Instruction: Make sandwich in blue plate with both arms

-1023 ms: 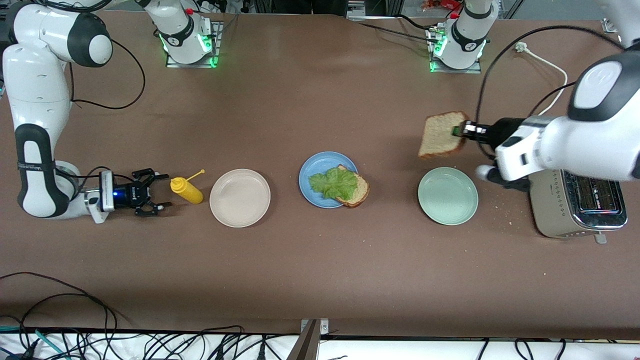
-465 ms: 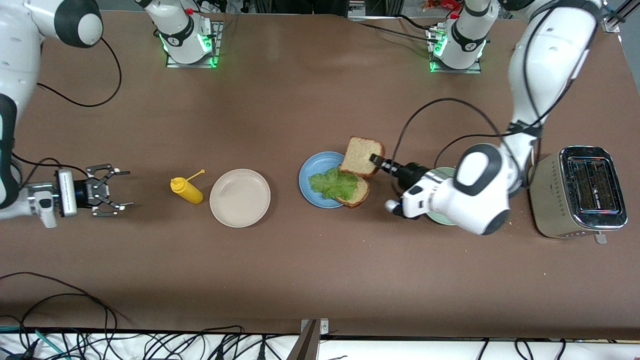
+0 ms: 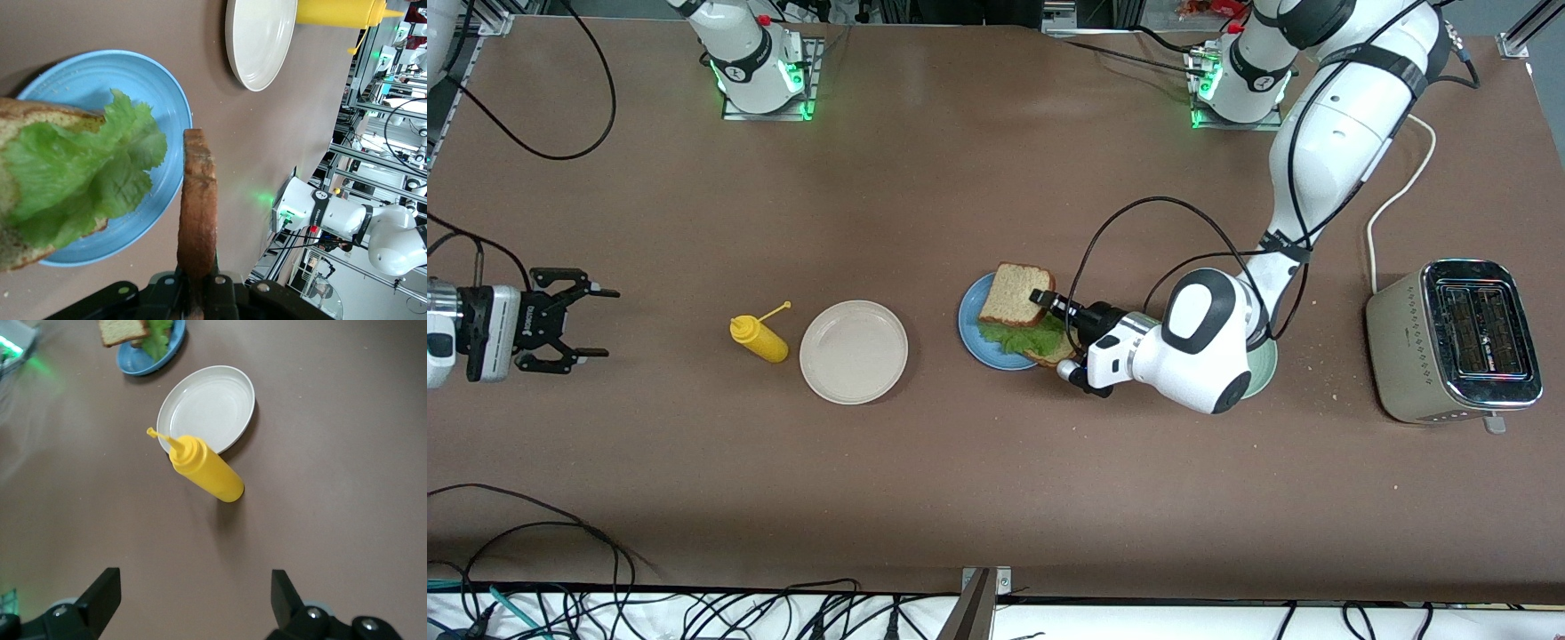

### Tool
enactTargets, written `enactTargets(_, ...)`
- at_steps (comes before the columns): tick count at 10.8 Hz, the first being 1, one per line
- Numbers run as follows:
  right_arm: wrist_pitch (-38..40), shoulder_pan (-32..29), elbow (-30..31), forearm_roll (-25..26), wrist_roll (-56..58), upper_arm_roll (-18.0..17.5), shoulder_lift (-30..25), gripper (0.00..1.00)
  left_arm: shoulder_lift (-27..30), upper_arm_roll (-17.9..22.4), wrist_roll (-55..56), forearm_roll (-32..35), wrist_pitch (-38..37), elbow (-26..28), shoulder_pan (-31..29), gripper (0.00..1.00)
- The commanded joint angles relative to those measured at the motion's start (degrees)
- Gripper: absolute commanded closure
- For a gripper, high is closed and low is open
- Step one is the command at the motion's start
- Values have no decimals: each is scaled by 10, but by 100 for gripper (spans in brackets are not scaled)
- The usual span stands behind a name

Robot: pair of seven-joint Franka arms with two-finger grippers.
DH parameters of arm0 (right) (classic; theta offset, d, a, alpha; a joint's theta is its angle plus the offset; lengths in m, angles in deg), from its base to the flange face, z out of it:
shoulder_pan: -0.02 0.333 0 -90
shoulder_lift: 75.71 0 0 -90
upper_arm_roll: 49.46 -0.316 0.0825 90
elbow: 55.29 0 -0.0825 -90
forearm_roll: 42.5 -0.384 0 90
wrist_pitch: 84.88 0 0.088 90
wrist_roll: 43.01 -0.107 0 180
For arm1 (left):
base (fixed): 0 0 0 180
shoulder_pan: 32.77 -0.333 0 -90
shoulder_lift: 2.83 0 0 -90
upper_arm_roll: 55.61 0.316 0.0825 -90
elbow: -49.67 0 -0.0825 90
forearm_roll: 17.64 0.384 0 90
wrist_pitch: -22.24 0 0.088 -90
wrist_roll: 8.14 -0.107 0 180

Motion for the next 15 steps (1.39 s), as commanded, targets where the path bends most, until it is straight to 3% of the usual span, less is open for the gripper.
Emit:
enactTargets(1, -36, 57, 75, 49, -189, 3, -120, 0, -24, 3, -78, -22, 25, -4, -1, 69)
enactTargets(2, -42, 71, 78, 71, -239, 1, -140, 0, -27, 3, -88, -15, 33, -4, 0, 1)
enactTargets(5, -51, 79, 96, 128, -402, -31, -188, 0, -16, 4, -106, -2, 30, -5, -11, 0)
enactTargets(10, -58, 86, 98, 288, -740, -118, -235, 0, 28, 4, -97, 139, -15, -11, -30, 0)
enactTargets(12, -51, 98, 105, 289, -858, -119, -245, 0, 54, 6, -94, 185, -70, -12, -46, 0)
enactTargets(15, -67, 98, 103, 293, -840, -112, -257, 0, 135, 5, -51, 290, -150, -11, -60, 0)
